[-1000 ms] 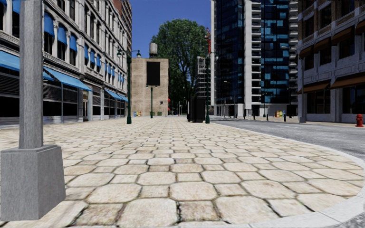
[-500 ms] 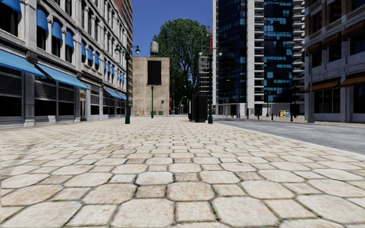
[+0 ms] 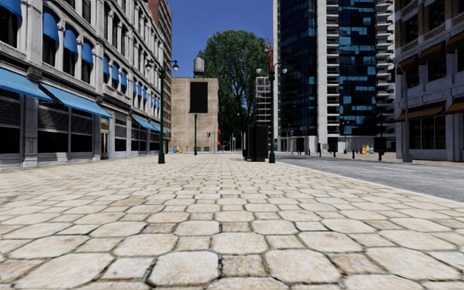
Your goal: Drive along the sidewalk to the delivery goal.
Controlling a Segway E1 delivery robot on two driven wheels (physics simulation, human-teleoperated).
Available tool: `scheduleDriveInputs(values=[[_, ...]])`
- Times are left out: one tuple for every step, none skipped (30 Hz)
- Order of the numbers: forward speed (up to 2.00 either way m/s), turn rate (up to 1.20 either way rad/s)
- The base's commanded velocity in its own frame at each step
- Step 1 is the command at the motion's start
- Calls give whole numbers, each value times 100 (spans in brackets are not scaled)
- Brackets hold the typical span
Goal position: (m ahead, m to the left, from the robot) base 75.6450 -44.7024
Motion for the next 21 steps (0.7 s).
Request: scheduleDriveInputs(values=[[134, 39], [134, 39], [135, 39], [135, 39], [135, 39], [136, 39], [137, 39], [138, 31], [140, 11], [145, 0], [148, 0], [148, 0], [149, 0], [150, 0], [150, 0], [151, 0], [151, 0], [152, 0], [156, 0], [200, 0], [200, 0]])
